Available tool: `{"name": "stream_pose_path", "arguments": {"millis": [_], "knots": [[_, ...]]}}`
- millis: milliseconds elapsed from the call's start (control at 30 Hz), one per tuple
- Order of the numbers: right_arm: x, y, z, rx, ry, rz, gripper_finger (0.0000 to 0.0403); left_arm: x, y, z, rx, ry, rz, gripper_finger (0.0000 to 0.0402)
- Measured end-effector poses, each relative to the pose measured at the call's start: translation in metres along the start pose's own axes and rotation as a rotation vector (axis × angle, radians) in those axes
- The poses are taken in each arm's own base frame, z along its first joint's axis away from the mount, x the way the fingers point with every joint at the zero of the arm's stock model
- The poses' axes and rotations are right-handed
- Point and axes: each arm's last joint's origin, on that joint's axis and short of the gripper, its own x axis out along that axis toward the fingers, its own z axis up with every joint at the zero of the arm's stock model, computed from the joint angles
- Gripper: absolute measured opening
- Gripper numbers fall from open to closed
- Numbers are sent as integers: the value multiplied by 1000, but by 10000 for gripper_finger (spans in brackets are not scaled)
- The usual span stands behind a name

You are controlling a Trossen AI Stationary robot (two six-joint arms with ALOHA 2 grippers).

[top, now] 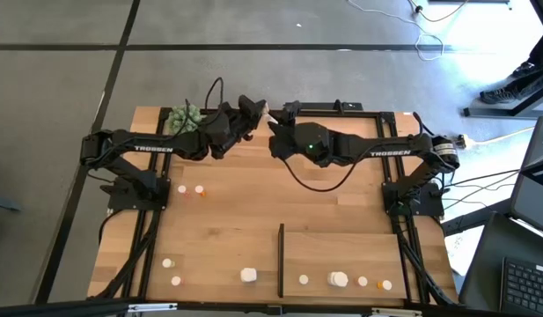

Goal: Pick and place medicine bottles onto shelf by color
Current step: Put the top yellow pill bottle on the shelf aligned with the other yellow pill bottle

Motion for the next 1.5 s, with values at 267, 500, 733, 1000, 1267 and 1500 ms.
{"name": "stream_pose_path", "arguments": {"millis": [267,500,733,1000,1267,1500], "knots": [[1,-1,1,57,-55,22,178,0,0,-1,-2,29,-5,78],[4,-2,-3,60,-33,15,178,-2,-1,-3,-8,41,-8,78],[4,-2,-4,64,-28,12,174,-2,-1,-3,-8,41,-8,78],[5,-2,-4,63,-27,14,137,-2,-1,-3,-10,40,-9,78],[5,-2,-4,63,-25,13,127,-2,-1,-3,-9,40,-8,78],[5,-2,-4,62,-24,13,126,-2,-2,-3,86,39,-12,78]]}}
